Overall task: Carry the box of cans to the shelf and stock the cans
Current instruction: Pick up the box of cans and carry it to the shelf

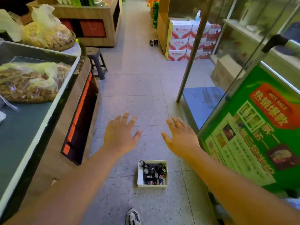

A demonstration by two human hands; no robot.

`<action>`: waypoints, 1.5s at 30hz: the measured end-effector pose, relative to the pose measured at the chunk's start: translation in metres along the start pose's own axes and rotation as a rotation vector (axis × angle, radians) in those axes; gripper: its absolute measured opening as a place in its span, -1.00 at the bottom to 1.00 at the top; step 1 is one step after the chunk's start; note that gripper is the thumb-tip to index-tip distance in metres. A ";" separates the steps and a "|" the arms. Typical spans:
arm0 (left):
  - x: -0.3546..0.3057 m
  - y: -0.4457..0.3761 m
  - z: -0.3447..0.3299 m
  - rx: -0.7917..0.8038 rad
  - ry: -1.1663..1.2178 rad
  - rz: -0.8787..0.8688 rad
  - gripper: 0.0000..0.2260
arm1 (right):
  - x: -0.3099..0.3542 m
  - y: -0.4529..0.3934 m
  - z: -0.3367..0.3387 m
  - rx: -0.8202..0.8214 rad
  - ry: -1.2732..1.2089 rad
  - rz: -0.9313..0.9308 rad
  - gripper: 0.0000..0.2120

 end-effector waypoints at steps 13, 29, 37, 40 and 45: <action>0.015 -0.092 -0.073 0.017 0.026 0.035 -0.39 | -0.024 -0.104 -0.037 0.011 -0.065 -0.053 -0.36; -0.013 -0.110 -0.286 0.132 0.068 0.111 -0.36 | -0.103 -0.156 -0.242 0.119 -0.054 -0.063 -0.36; -0.008 -0.109 -0.467 0.157 0.119 0.163 -0.36 | -0.130 -0.186 -0.414 0.141 -0.078 -0.065 -0.36; -0.003 -0.107 -0.537 0.171 0.111 0.179 -0.37 | -0.141 -0.196 -0.484 0.155 -0.081 -0.076 -0.36; 0.001 -0.110 -0.633 0.205 0.099 0.195 -0.37 | -0.156 -0.215 -0.584 0.160 -0.086 -0.094 -0.35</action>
Point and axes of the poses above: each hand's wrist, its own y-axis away from the middle knuckle, its own z-axis out of the back of the hand, x = y × z, the point moved 6 cm from there along -y, towards the middle knuckle, and after that the axes turned 1 degree about -z, right-handed, at the moved point
